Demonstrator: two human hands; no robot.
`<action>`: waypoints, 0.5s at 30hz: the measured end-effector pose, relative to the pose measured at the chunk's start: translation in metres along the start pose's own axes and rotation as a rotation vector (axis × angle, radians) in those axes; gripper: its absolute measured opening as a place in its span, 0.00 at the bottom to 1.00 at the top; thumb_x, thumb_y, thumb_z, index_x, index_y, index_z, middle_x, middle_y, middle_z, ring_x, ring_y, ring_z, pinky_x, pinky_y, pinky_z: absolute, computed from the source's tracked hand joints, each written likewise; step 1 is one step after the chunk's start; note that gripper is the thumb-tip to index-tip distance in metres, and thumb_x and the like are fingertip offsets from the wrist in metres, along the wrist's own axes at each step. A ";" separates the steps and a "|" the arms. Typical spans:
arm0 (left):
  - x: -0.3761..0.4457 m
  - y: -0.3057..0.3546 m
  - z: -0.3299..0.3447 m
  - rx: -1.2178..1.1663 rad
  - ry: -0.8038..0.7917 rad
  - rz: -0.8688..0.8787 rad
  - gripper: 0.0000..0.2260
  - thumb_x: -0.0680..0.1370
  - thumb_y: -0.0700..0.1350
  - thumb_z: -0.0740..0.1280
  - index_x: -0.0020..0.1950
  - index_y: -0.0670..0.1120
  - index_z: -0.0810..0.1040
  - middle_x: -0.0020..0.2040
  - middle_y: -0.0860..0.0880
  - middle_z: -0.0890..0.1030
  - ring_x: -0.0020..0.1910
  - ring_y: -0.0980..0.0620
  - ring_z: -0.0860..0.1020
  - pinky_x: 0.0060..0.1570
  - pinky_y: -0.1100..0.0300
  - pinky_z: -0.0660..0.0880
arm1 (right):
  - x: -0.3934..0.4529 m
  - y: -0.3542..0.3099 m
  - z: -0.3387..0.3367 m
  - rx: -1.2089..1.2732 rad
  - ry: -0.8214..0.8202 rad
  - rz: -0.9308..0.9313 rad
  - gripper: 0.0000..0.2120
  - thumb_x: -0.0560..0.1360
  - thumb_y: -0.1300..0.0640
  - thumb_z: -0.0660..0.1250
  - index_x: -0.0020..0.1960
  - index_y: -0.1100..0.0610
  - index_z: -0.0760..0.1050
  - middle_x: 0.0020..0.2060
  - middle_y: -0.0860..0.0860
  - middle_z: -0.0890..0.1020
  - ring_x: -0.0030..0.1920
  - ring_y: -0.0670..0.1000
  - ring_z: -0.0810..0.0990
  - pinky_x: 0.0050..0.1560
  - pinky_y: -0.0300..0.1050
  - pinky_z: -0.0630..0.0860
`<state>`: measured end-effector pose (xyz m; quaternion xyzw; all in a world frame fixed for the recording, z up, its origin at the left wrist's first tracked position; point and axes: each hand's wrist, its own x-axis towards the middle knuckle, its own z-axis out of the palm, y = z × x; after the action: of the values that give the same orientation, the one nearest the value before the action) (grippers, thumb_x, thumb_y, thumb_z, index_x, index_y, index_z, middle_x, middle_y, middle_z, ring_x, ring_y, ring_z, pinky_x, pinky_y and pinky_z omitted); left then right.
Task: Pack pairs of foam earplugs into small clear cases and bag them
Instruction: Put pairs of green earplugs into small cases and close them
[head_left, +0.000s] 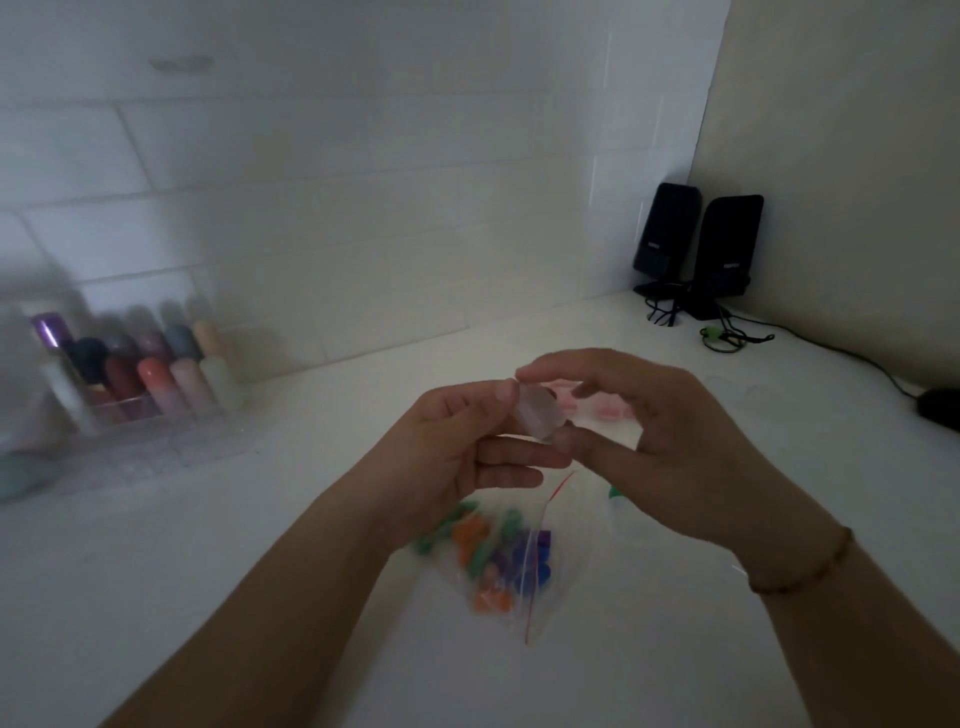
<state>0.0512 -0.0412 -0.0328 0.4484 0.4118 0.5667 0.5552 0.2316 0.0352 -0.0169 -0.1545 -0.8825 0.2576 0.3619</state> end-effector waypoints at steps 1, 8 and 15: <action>0.001 -0.001 -0.002 -0.032 -0.017 0.014 0.17 0.74 0.52 0.67 0.55 0.42 0.83 0.53 0.38 0.83 0.46 0.45 0.84 0.45 0.57 0.82 | 0.000 0.001 0.001 -0.026 0.020 -0.027 0.20 0.71 0.57 0.75 0.62 0.50 0.77 0.58 0.40 0.79 0.61 0.44 0.76 0.59 0.35 0.71; 0.006 -0.006 -0.004 -0.203 -0.089 0.049 0.24 0.68 0.50 0.77 0.60 0.39 0.80 0.55 0.39 0.82 0.50 0.47 0.83 0.51 0.55 0.80 | 0.002 0.000 0.011 -0.144 0.180 -0.112 0.15 0.72 0.52 0.73 0.57 0.53 0.81 0.52 0.44 0.81 0.54 0.44 0.79 0.55 0.40 0.75; 0.004 -0.006 -0.005 -0.338 -0.189 0.024 0.20 0.71 0.54 0.75 0.55 0.42 0.83 0.52 0.42 0.84 0.49 0.50 0.84 0.50 0.56 0.80 | 0.001 -0.009 0.014 0.115 0.195 -0.107 0.14 0.73 0.60 0.72 0.59 0.57 0.79 0.57 0.47 0.82 0.61 0.45 0.78 0.63 0.40 0.73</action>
<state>0.0479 -0.0372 -0.0393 0.4050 0.2512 0.5898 0.6520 0.2202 0.0235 -0.0193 -0.1103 -0.8338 0.2720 0.4676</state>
